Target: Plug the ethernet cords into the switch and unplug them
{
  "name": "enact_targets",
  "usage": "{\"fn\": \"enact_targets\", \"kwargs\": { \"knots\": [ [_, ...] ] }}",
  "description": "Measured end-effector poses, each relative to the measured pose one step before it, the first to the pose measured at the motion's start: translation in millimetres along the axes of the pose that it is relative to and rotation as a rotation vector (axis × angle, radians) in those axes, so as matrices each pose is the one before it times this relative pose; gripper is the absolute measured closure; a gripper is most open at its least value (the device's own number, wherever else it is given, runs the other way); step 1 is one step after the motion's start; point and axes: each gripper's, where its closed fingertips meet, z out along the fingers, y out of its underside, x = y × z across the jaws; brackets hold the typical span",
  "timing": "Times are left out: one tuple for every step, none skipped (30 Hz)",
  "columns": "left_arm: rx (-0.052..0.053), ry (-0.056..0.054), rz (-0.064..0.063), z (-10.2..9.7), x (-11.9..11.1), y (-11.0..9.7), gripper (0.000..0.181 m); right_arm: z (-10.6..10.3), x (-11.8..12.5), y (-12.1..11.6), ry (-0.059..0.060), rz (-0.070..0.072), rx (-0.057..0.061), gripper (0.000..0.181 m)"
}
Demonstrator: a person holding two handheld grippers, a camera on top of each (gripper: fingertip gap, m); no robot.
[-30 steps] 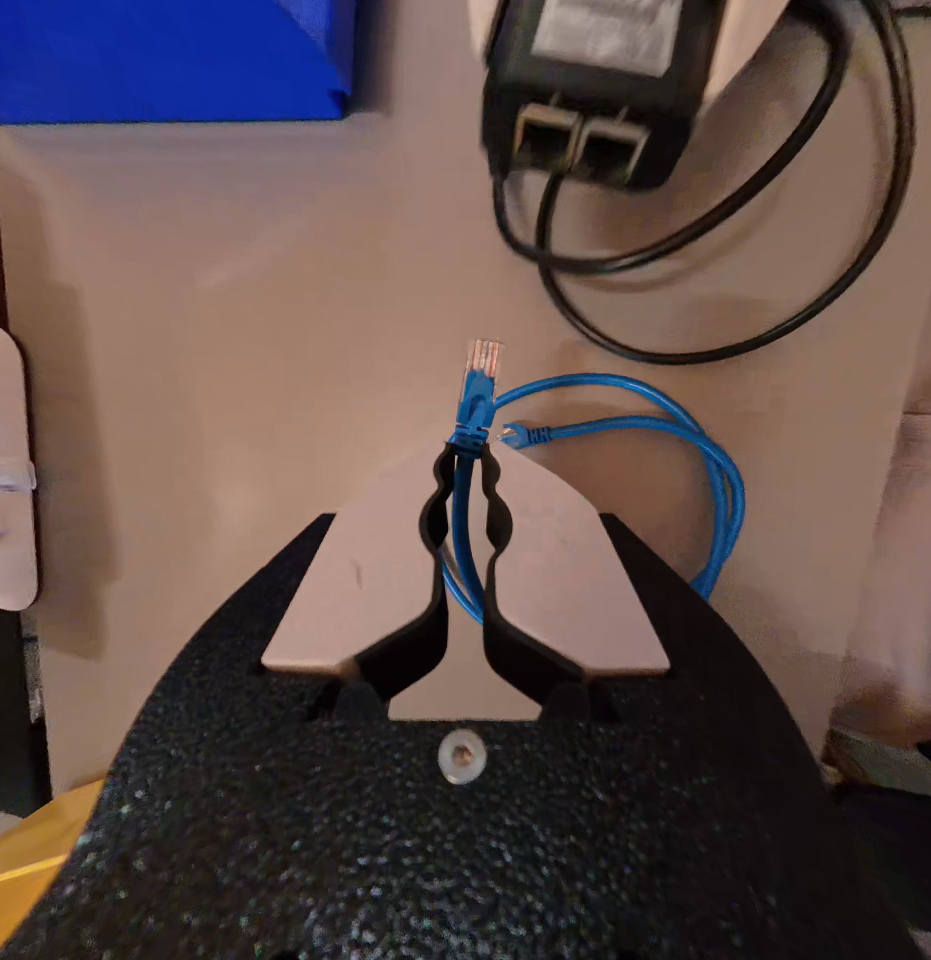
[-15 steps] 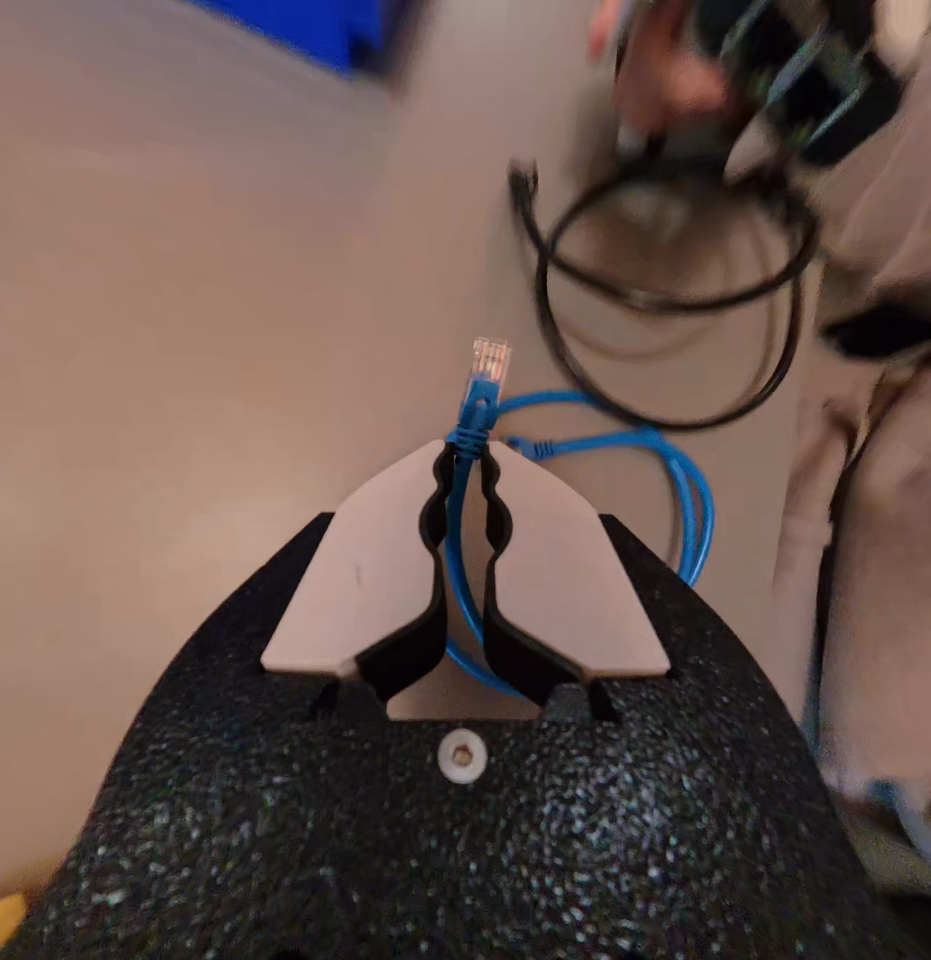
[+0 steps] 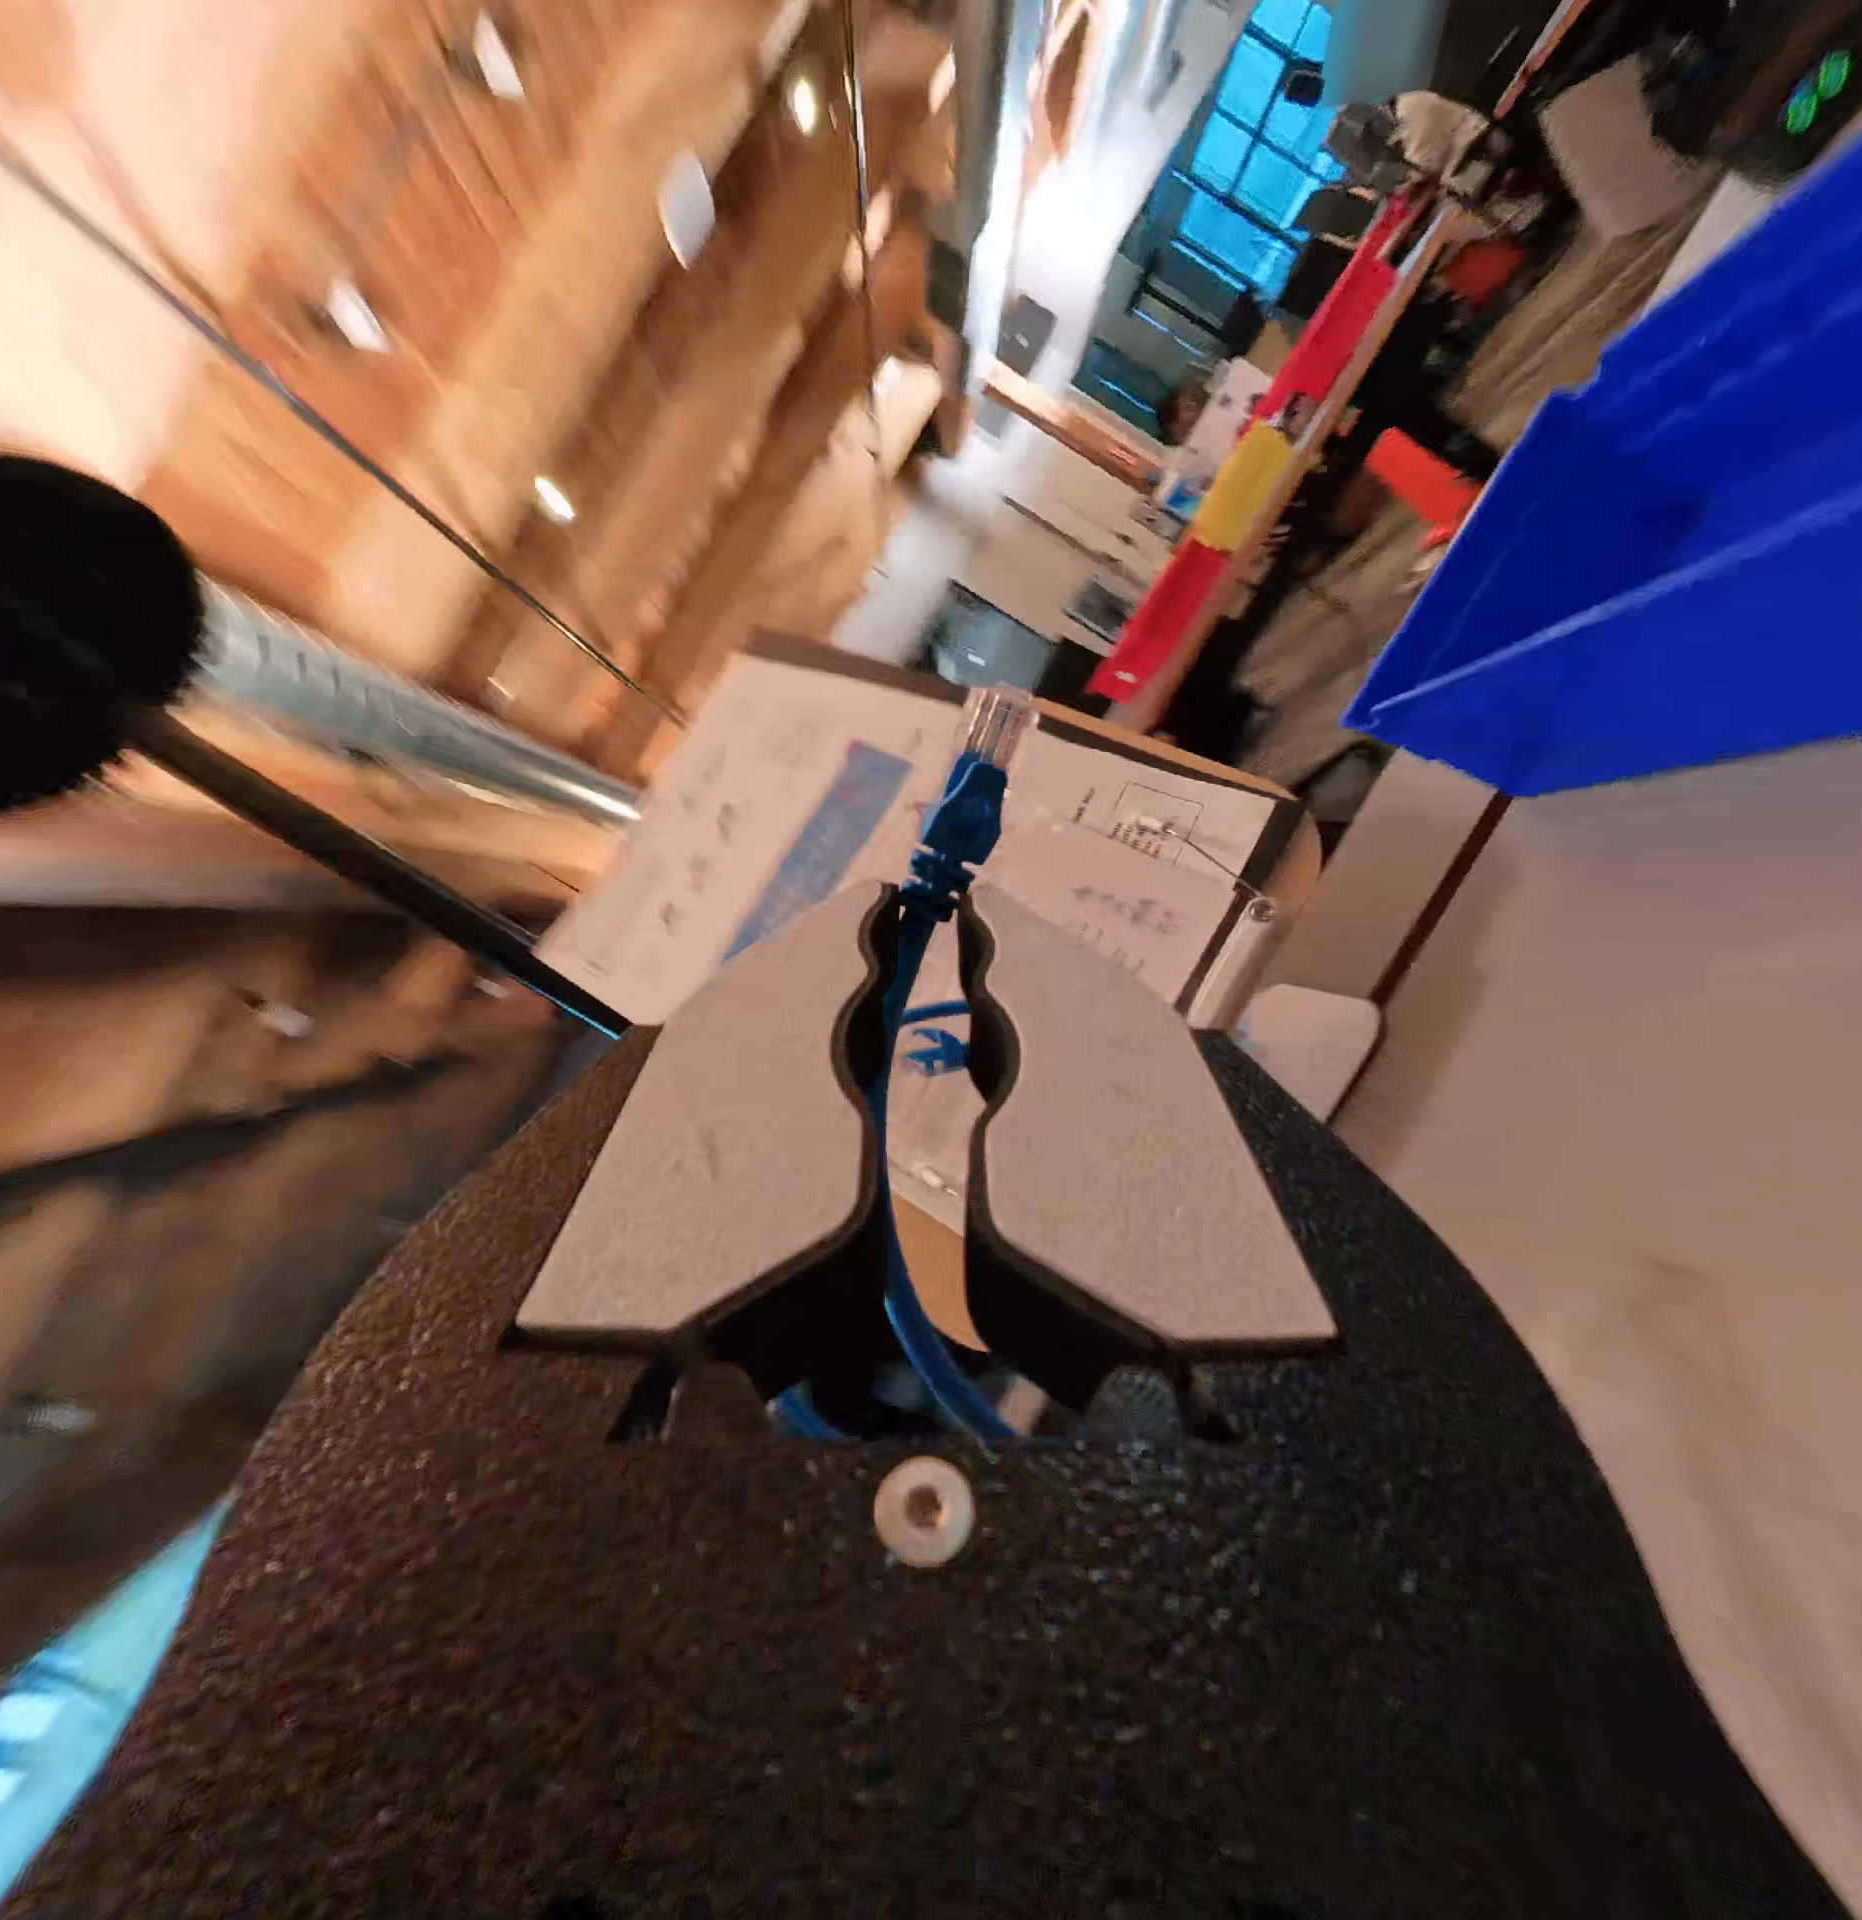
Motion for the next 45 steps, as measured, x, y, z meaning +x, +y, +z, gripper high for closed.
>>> {"fn": "enact_targets", "kwargs": {
  "knots": [
    [0.0173,-0.0213,0.0901,-10.21,21.79,-2.98,0.172,-0.19,-0.13,-0.13,0.0006,-0.0018,0.0012,0.121],
    [-0.0038,0.0140,0.0609,-10.14,25.72,-1.15,0.171,-0.31,-0.05,-0.35,0.0004,-0.0008,0.0030,0.121],
    [-0.0121,0.0298,0.0278,-9.58,25.45,-0.85,0.172,-0.28,0.00,-0.29,-0.0003,0.0002,0.0019,0.121],
    [-0.0056,0.0357,0.0103,-8.66,22.64,-1.21,0.172,-0.07,0.09,-0.08,0.0007,-0.0001,0.0003,0.121],
    [-0.0017,0.0360,0.0035,-7.12,18.13,-1.53,0.171,-0.06,-0.21,-0.01,-0.0002,-0.0017,0.0000,0.121],
    [-0.0056,0.0266,0.0074,-5.53,13.15,-1.37,0.171,-0.14,-0.59,0.02,-0.0022,-0.0031,0.0004,0.121],
    [-0.0139,0.0288,0.0026,-4.27,10.97,-1.08,0.171,-0.04,-0.32,-0.09,-0.0012,-0.0022,-0.0001,0.121],
    [-0.0063,0.0530,-0.0098,-3.76,12.34,-2.38,0.171,-0.06,-0.26,0.14,-0.0015,-0.0005,-0.0010,0.121],
    [-0.0056,0.0756,-0.0215,-3.21,14.29,-2.01,0.171,0.11,-0.03,0.17,-0.0005,-0.0001,-0.0016,0.121],
    [-0.0051,0.0945,-0.0234,-2.81,16.13,-1.34,0.171,0.48,0.78,0.22,-0.0011,-0.0007,-0.0026,0.121],
    [-0.0025,0.1037,-0.0161,-2.64,16.72,-0.72,0.171,0.14,0.24,0.46,-0.0035,-0.0006,-0.0014,0.121],
    [-0.0153,0.1021,-0.0229,-2.12,15.64,1.27,0.168,0.00,0.55,0.30,-0.0015,-0.0003,-0.0007,0.121],
    [-0.0208,0.0957,-0.0328,-1.51,13.97,2.01,0.165,0.34,0.89,0.43,-0.0003,0.0007,-0.0008,0.121],
    [-0.0083,0.1039,-0.0298,-1.58,13.64,0.56,0.162,0.44,0.85,0.51,-0.0042,0.0014,-0.0012,0.121],
    [-0.0110,0.0872,-0.0251,-1.91,9.97,0.98,0.160,-0.15,0.29,0.91,0.0001,0.0024,-0.0002,0.121],
    [-0.0097,0.0335,-0.0361,-2.08,0.86,-0.11,0.156,0.57,0.62,0.40,-0.0008,-0.0002,-0.0015,0.121],
    [0.0003,0.0704,-0.0404,-2.74,4.54,-2.12,0.154,0.53,0.43,0.32,-0.0012,-0.0028,-0.0017,0.121],
    [0.0094,0.0858,-0.0432,-4.20,5.44,-4.42,0.149,0.44,-0.29,0.61,-0.0011,-0.0008,-0.0010,0.121],
    [0.0241,0.0680,-0.0509,-5.44,2.14,-7.38,0.147,-0.06,-0.33,0.59,0.0003,-0.0001,-0.0012,0.121],
    [0.0291,0.0818,-0.0538,-6.29,2.70,-7.99,0.147,0.58,0.34,0.13,-0.0024,-0.0008,-0.0011,0.121],
    [0.0313,0.0490,-0.0701,-6.10,-3.49,-7.68,0.146,0.10,0.25,0.49,0.0030,0.0011,0.0011,0.121],
    [0.0311,0.0036,-0.0825,-5.78,-11.54,-6.61,0.150,0.38,0.33,0.10,0.0008,0.0004,0.0008,0.121],
    [0.0148,-0.0044,-0.0808,-4.64,-14.06,-3.71,0.153,0.41,0.18,0.25,-0.0014,0.0000,0.0005,0.121],
    [-0.0149,0.0033,-0.0733,-2.61,-12.99,0.33,0.151,0.56,0.14,0.47,-0.0012,-0.0013,0.0001,0.121],
    [-0.0366,0.0028,-0.0485,-0.54,-10.51,2.97,0.149,-0.01,-0.51,0.55,-0.0003,-0.0014,-0.0008,0.121],
    [-0.0352,0.0067,-0.0240,1.64,-5.38,3.10,0.149,0.24,-0.48,0.64,-0.0015,-0.0006,-0.0009,0.121],
    [-0.0264,0.0291,-0.0071,3.66,2.63,2.23,0.149,0.40,-0.43,0.62,-0.0004,-0.0020,-0.0004,0.121],
    [-0.0249,0.0288,0.0093,5.29,6.55,1.65,0.149,-0.17,-0.56,0.40,-0.0007,-0.0018,-0.0009,0.121],
    [-0.0318,-0.0012,0.0252,6.35,4.96,3.03,0.150,0.07,-1.38,0.26,-0.0019,-0.0008,-0.0007,0.121],
    [-0.0551,-0.0230,0.0320,6.79,2.19,6.96,0.152,0.67,-0.24,-0.10,0.0000,-0.0011,-0.0014,0.121],
    [-0.0659,-0.0287,0.0302,6.80,0.26,8.30,0.152,0.24,-0.10,0.09,0.0012,-0.0001,0.0006,0.121],
    [-0.0411,-0.0304,0.0183,5.47,-1.04,5.01,0.153,0.08,0.14,0.19,-0.0004,0.0003,0.0023,0.121],
    [-0.0199,-0.0173,0.0072,3.74,-0.44,2.39,0.153,0.07,-0.14,0.24,-0.0011,0.0003,0.0013,0.121],
    [-0.0090,0.0026,-0.0041,2.66,0.89,1.00,0.154,0.04,-0.34,0.30,-0.0007,0.0010,0.0002,0.121],
    [-0.0008,0.0186,-0.0126,1.90,2.07,0.02,0.155,0.09,-0.13,0.04,-0.0014,-0.0004,-0.0001,0.121],
    [0.0048,0.0221,-0.0186,1.14,1.58,-0.69,0.155,0.46,-0.15,0.18,-0.0004,-0.0005,-0.0009,0.121],
    [0.0054,0.0134,-0.0185,0.66,-0.20,-0.96,0.155,0.26,-0.61,0.45,-0.0028,-0.0013,-0.0024,0.121],
    [0.0118,0.0091,-0.0097,0.46,-1.18,-2.02,0.157,0.53,-0.44,0.64,-0.0035,0.0000,-0.0038,0.121],
    [0.0208,0.0111,-0.0021,0.54,-0.96,-2.76,0.159,0.25,-0.24,0.42,-0.0022,0.0003,-0.0043,0.121],
    [0.0133,0.0113,-0.0115,1.63,-1.14,-1.27,0.161,0.75,-0.25,0.41,-0.0025,-0.0003,-0.0053,0.121],
    [0.0023,0.0099,-0.0240,2.92,-1.61,0.64,0.163,-0.05,-1.60,0.37,-0.0030,-0.0010,-0.0046,0.121],
    [0.0091,0.0101,-0.0174,3.51,-1.06,0.69,0.165,0.11,-0.57,-0.08,0.0023,-0.0015,-0.0054,0.121],
    [0.0325,0.0163,-0.0122,2.08,0.77,-1.58,0.167,0.59,1.14,1.20,0.0020,-0.0018,0.0001,0.121],
    [0.0247,0.0050,-0.0122,0.93,-0.23,-0.71,0.169,-0.32,-1.69,-0.26,-0.0028,-0.0019,-0.0030,0.121],
    [0.0154,0.0028,0.0065,-0.38,-0.02,0.08,0.171,-0.03,0.61,0.47,0.0013,-0.0002,-0.0011,0.121]
  ]
}}
